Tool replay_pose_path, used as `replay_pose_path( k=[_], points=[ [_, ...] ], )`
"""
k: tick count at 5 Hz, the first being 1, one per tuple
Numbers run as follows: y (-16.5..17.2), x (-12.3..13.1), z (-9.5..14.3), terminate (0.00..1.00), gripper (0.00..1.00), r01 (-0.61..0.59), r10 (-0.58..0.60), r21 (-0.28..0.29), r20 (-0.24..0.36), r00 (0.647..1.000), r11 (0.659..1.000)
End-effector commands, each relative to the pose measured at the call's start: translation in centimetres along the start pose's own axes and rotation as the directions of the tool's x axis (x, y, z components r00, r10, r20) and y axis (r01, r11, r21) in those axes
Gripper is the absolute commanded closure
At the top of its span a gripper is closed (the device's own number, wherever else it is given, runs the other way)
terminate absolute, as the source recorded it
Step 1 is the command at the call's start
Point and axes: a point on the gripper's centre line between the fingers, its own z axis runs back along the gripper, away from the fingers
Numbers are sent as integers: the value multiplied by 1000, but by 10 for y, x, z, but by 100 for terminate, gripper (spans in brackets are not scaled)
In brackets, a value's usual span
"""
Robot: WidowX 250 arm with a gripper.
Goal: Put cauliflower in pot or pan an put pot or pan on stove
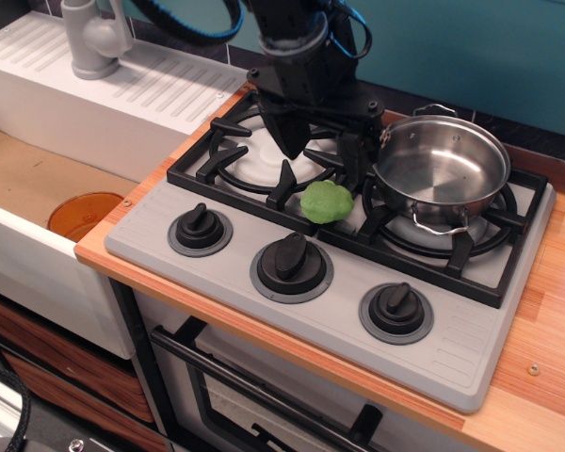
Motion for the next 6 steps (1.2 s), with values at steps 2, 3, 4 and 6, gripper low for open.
replay_pose_path(
  k=[2, 3, 4, 6],
  points=[
    [2, -6, -16, 0, 0, 24, -26, 24, 88, 996, 999],
    [-2, -10, -23, 0, 0, 21, -24, 26, 102, 995, 999],
    [-4, -11, -26, 0, 0, 23, -26, 30, 107, 994, 999],
    [-3, 2, -31, 0, 100, 42, -43, 21, 97, 994, 999]
  ],
)
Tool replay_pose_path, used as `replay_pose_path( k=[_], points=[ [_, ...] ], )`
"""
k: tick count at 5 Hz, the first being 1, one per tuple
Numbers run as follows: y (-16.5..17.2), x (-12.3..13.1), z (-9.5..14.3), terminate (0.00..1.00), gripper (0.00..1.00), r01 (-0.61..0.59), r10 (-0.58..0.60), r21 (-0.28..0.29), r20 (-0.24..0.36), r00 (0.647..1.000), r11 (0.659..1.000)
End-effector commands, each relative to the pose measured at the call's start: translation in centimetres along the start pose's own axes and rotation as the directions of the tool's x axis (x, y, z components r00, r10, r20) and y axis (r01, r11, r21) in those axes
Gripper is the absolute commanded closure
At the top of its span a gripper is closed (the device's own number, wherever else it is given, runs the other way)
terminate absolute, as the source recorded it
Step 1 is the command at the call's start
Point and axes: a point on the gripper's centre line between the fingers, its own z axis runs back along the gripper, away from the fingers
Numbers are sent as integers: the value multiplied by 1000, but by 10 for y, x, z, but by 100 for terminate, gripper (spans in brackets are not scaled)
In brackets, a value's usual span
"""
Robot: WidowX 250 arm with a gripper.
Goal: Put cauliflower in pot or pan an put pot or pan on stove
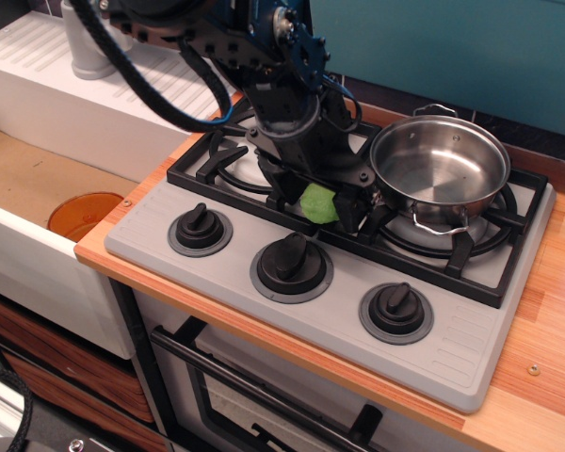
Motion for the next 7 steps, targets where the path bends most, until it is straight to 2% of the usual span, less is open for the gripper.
replay_pose_path(
  k=[1, 3, 4, 5, 6, 7],
  points=[
    [4, 27, 14, 0, 100, 21, -21, -8, 1, 1000, 1000],
    [0, 32, 62, 0, 100, 5, -4, 8, -97, 995, 1000],
    [-5, 38, 94, 0, 100, -9, 12, 19, -155, 988, 1000],
    [-15, 44, 113, 0, 100, -28, 33, 27, -185, 982, 999],
    [-30, 50, 117, 0, 100, -53, 58, 31, -189, 980, 998],
    [-45, 62, 107, 0, 100, -69, 73, 27, -178, 981, 997]
  ],
)
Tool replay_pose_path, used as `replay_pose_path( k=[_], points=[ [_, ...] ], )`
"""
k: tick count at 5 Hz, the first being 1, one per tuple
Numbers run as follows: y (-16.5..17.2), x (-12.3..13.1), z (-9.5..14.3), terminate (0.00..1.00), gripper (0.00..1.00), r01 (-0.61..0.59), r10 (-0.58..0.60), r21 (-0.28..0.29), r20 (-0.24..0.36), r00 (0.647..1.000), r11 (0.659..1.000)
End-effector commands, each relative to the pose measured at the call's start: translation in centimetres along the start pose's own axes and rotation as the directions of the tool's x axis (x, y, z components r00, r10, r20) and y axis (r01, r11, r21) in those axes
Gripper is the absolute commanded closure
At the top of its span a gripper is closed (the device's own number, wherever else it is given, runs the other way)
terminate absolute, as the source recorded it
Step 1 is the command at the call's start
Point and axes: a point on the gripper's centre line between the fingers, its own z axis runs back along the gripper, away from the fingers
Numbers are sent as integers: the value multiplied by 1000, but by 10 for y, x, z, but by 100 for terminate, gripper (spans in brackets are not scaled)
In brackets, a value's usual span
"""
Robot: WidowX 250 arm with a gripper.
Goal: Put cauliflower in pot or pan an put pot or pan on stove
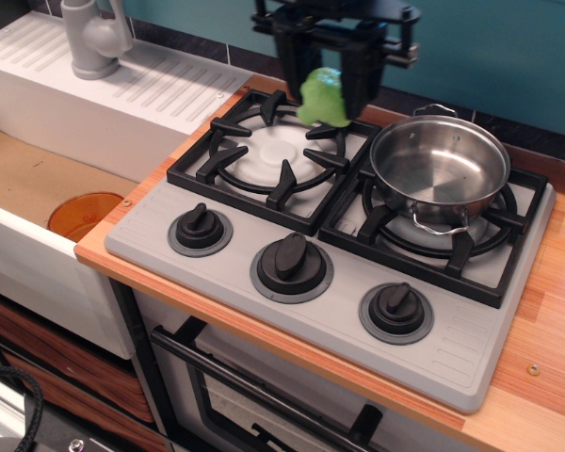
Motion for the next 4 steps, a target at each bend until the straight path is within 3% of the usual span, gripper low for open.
replay_pose_path(
  k=[1, 4],
  points=[
    [-25, 35, -6, 0, 100, -9, 11, -15, 99, 995, 1000],
    [-43, 61, -36, 0, 100, -2, 6, -30, 159, 987, 1000]
  ],
)
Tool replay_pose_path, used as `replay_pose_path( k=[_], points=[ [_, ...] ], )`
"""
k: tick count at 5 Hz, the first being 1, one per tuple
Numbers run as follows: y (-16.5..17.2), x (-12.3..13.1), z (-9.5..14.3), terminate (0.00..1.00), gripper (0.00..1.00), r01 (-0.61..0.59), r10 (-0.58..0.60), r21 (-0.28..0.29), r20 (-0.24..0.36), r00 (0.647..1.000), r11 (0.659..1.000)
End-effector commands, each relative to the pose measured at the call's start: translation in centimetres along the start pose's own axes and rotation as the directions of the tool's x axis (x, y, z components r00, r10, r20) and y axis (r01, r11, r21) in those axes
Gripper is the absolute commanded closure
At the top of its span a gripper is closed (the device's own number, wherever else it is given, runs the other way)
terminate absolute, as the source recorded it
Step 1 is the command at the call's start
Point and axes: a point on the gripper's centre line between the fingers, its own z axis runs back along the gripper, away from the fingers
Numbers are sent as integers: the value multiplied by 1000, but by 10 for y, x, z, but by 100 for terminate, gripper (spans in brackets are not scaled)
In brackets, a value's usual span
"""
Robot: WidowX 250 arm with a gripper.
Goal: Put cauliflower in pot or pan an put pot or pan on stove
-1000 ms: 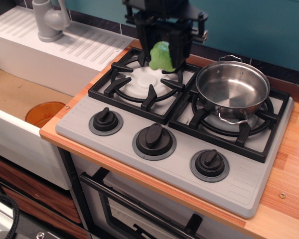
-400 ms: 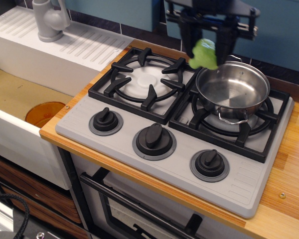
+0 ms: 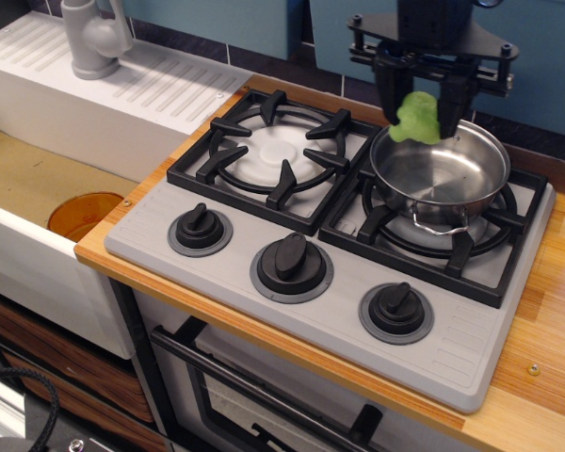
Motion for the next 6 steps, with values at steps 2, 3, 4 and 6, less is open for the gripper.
replay_pose_path(
  k=[2, 3, 4, 6],
  points=[
    [-26, 21, -8, 0, 0, -9, 12, -38, 88, 996, 999],
    [-23, 20, -6, 0, 0, 2, 2, -46, 82, 997, 999],
    [-19, 15, 8, 0, 0, -6, 8, -34, 57, 998, 999],
    [8, 18, 43, 0, 0, 18, -18, 18, 10, 1000, 1000]
  ],
)
